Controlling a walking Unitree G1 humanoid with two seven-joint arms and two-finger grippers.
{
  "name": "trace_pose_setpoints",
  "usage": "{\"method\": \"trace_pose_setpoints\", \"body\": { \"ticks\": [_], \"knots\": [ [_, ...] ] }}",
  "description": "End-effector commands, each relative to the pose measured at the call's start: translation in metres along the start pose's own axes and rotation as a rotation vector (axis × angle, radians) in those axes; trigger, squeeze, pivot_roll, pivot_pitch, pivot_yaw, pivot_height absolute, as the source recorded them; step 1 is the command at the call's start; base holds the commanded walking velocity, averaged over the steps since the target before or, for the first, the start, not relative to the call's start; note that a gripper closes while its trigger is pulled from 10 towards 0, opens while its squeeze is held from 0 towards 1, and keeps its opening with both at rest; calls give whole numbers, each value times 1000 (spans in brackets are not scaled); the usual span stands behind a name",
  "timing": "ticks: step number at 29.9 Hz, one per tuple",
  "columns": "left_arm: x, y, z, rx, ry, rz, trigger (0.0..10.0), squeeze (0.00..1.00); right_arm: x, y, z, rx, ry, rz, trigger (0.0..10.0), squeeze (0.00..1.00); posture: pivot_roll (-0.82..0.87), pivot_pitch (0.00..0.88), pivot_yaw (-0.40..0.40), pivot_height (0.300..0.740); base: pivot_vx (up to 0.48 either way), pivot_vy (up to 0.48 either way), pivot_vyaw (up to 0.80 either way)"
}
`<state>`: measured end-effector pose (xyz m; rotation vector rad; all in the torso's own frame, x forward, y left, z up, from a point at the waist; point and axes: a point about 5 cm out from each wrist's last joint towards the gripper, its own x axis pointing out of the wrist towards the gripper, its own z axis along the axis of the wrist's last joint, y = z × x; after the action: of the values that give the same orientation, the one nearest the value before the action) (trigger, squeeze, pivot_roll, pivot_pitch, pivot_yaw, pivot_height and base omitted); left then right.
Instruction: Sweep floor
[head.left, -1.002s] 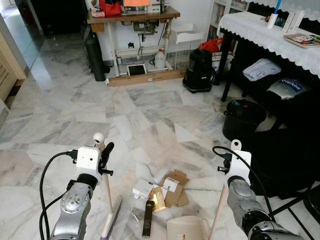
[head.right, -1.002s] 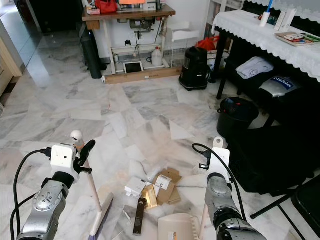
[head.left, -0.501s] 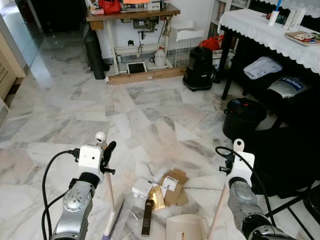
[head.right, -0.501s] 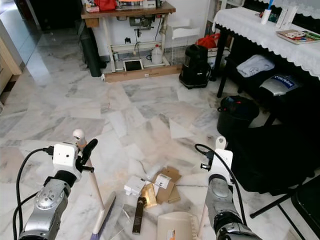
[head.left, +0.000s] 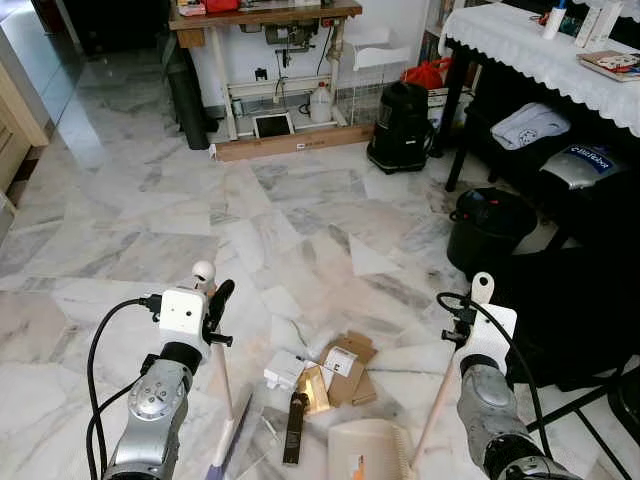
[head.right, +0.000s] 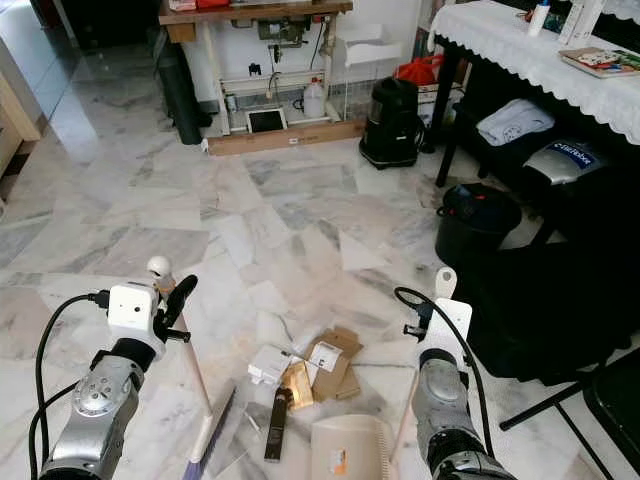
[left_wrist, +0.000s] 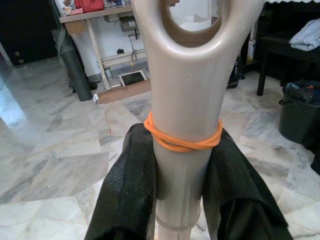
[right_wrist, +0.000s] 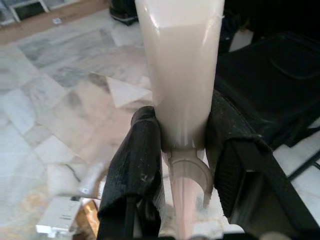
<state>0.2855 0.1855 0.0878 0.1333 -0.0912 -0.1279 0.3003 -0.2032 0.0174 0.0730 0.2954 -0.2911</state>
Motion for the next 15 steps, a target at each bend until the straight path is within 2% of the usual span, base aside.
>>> {"method": "trace_pose_setpoints", "body": {
  "ticks": [1, 9, 15],
  "knots": [
    [5, 2, 9, 3, -44, 3, 10000, 0, 1, 4, 9, 28, -60, 16, 10000, 0, 99, 0, 16, 740, 0, 0, 0],
    [7, 0, 8, 2, -40, -3, 10000, 0, 0, 7, 4, -6, -39, 36, 10000, 0, 103, 0, 14, 740, 0, 0, 0],
    [7, -1, 8, -6, -34, -8, 10000, 0, -3, 5, 1, -64, -47, 45, 10000, 0, 99, 0, 12, 740, 0, 0, 0]
  ]
}}
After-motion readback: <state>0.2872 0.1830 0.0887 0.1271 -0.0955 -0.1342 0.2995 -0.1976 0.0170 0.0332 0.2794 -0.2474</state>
